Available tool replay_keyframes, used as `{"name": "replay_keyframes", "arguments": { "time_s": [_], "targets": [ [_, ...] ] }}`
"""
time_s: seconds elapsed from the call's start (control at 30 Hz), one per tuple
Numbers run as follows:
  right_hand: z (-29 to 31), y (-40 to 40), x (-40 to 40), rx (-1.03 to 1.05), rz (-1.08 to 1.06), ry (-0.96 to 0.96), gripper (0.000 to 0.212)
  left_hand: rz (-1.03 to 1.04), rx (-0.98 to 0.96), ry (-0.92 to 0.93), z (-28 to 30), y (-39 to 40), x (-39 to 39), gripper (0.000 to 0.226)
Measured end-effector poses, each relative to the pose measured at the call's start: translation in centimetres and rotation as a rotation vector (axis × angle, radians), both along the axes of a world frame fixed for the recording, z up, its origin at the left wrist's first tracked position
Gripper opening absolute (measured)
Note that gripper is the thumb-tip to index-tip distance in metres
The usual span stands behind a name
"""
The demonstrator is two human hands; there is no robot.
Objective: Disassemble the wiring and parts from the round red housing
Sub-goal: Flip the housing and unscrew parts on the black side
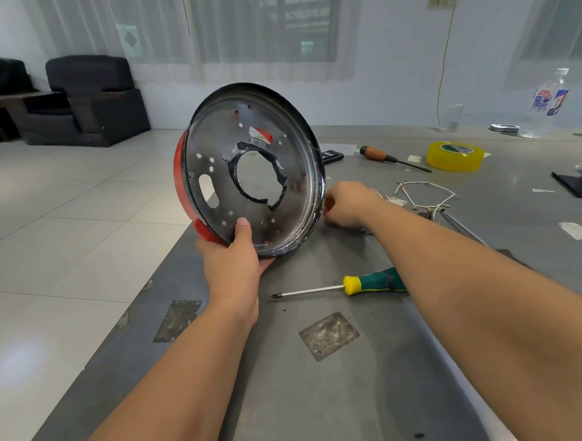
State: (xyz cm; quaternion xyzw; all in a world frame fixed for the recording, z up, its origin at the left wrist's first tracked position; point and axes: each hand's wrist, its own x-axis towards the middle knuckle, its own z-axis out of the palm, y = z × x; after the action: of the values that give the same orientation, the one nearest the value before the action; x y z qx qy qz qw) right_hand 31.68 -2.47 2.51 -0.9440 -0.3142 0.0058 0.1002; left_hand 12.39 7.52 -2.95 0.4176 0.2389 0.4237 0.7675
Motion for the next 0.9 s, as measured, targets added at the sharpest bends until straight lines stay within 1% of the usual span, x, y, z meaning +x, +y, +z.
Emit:
{"name": "replay_keyframes", "arguments": {
  "time_s": [0.1, 0.23, 0.4, 0.67, 0.77, 0.83, 0.9],
  "targets": [
    [0.0, 0.2, 0.2, -0.026, 0.007, 0.011, 0.006, -0.011, 0.005, 0.012, 0.0, 0.0, 0.0, 0.033],
    [0.3, -0.1, 0.4, -0.023, 0.006, 0.074, 0.008, -0.017, 0.003, 0.011, 0.1, -0.1, -0.1, 0.034],
    [0.5, -0.6, 0.6, -0.02, 0.002, 0.077, 0.009, -0.016, -0.004, 0.01, 0.3, -0.1, -0.2, 0.039],
    [0.7, -1.6, 0.8, 0.01, 0.021, 0.118, 0.012, -0.021, -0.011, 0.01, -0.2, 0.2, 0.1, 0.028],
    [1.1, -2.3, 0.5, 0.126, 0.008, 0.105, 0.018, -0.035, -0.022, -0.006, -0.2, 0.3, 0.2, 0.028],
    [1.2, -2.9, 0.0, 0.306, -0.059, 0.104, 0.023, -0.048, -0.035, -0.01, -0.1, 0.3, 0.1, 0.034],
    [1.0, -3.3, -1.0, 0.557, -0.117, 0.215, 0.023, -0.066, -0.053, -0.013, 0.2, 0.2, 0.0, 0.039]
  ]
}}
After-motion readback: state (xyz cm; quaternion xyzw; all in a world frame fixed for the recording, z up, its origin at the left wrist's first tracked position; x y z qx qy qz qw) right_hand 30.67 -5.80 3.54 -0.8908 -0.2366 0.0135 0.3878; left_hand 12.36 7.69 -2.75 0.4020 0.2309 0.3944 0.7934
